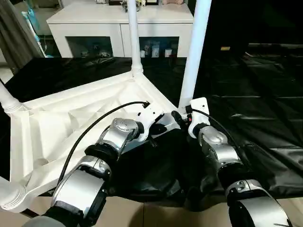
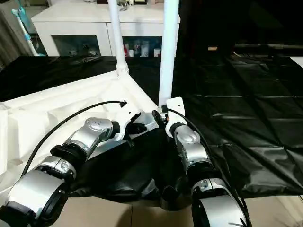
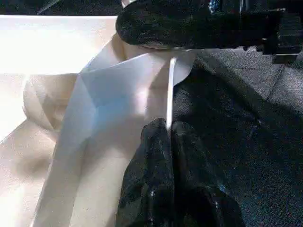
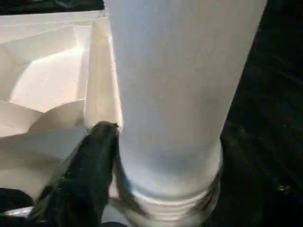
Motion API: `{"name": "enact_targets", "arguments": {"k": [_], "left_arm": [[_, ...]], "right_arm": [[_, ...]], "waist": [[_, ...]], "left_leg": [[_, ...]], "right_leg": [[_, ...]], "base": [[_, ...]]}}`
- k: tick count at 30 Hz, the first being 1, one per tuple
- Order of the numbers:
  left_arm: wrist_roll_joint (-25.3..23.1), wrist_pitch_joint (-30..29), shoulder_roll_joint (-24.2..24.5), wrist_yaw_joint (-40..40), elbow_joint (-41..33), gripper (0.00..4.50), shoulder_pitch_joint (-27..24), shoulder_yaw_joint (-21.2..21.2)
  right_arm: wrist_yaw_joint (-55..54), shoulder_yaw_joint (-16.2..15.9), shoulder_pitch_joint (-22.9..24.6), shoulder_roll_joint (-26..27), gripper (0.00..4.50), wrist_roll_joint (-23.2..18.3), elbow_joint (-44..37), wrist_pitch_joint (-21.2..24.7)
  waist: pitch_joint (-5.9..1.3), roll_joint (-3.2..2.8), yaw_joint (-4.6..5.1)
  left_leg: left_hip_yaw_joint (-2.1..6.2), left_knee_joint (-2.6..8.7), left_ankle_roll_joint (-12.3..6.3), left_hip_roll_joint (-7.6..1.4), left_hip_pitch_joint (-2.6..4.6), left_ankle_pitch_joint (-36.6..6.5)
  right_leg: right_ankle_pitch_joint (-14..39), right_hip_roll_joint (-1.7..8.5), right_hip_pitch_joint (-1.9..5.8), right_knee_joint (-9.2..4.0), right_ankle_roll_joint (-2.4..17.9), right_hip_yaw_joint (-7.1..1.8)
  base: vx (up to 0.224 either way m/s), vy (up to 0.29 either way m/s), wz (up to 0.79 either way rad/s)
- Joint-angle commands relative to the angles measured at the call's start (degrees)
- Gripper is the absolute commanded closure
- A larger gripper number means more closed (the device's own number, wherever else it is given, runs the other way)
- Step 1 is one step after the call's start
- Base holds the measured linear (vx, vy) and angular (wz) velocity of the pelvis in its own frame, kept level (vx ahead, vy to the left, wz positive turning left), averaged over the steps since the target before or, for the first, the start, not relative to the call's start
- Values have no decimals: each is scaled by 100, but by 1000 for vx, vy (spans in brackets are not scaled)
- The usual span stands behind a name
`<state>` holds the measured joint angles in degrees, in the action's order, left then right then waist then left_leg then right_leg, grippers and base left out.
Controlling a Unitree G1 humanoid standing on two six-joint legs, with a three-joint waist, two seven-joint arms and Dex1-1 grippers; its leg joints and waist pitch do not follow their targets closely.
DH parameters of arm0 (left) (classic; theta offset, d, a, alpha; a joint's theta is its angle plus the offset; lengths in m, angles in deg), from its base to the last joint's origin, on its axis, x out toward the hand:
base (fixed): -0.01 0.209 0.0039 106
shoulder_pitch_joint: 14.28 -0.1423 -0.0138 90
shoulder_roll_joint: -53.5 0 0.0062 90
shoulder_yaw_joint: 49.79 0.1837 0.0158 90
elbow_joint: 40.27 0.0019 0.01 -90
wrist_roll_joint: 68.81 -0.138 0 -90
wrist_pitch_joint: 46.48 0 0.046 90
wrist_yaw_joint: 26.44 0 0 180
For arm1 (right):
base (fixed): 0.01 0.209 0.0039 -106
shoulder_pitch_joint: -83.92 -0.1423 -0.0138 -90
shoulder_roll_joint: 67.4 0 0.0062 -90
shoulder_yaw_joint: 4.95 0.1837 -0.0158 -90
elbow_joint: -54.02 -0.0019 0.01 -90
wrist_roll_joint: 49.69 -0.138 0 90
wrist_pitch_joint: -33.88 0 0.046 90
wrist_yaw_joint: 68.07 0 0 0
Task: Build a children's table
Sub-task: Rotate leg to tighten
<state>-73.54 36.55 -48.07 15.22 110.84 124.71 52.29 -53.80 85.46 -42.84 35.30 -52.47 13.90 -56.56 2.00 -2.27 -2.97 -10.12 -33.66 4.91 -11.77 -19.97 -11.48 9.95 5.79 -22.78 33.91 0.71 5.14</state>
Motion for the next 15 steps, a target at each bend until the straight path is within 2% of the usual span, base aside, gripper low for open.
{"name": "enact_targets", "arguments": {"k": [1,4,6,8,9,10,11,12,13,15], "left_arm": [[-125,-69,-49,-229,276,450,-75,54],[-191,116,1,-18,279,450,-123,119],[-208,231,50,114,227,450,-175,156],[-241,359,120,257,164,450,-237,214],[-259,449,167,350,126,450,-278,248],[-265,480,182,381,113,450,-292,259],[-274,545,268,500,41,450,-358,288],[-274,545,268,500,41,450,-358,288],[-263,655,356,717,-60,450,-443,324],[-234,772,462,985,-180,450,-543,341]], "right_arm": [[346,-187,107,251,89,-55,161,83],[514,-196,202,58,62,-3,-14,-27],[642,-315,288,-139,43,148,-135,-179],[929,-388,410,-331,23,178,-331,-240],[1091,-378,478,-446,17,137,-464,-271],[1144,-374,501,-485,10,123,-509,-283],[1695,-395,613,-685,4,-24,-750,-298],[1695,-395,613,-685,4,-24,-750,-298],[2148,-460,708,-888,4,-76,-947,-368],[2849,-653,896,-1153,4,-119,-1285,-503]], "waist": [[-261,34,11],[-263,40,19],[-265,21,5],[-280,29,-5],[-286,27,1],[-288,23,-9],[-293,17,-15],[-310,27,-24],[-321,33,-33],[-319,29,-50]], "left_leg": [[39,479,-254,-75,-38,-1670],[32,471,-279,-71,-27,-1689],[39,474,-290,-83,-27,-1623],[27,458,-318,-88,-31,-1511],[26,458,-363,-94,-61,-1426],[30,454,-388,-88,-62,-1394],[18,439,-447,-89,-46,-1381],[21,424,-506,-98,-62,-1278],[21,408,-585,-93,-89,-1096],[15,385,-708,-98,-104,-994]], "right_leg": [[2101,264,263,-514,981,-215],[2170,268,253,-538,953,-219],[2089,271,252,-533,975,-217],[1798,263,256,-500,1051,-229],[1557,265,288,-472,1123,-233],[1521,269,297,-471,1128,-226],[1423,262,287,-461,1170,-227],[1218,264,314,-429,1226,-231],[933,260,337,-397,1298,-226],[677,258,348,-376,1377,-216]], "base": [[0,0,0],[0,0,0],[0,0,0],[0,0,0],[0,0,0],[0,0,0],[0,0,0],[0,0,0],[0,0,0],[0,0,0]]}}
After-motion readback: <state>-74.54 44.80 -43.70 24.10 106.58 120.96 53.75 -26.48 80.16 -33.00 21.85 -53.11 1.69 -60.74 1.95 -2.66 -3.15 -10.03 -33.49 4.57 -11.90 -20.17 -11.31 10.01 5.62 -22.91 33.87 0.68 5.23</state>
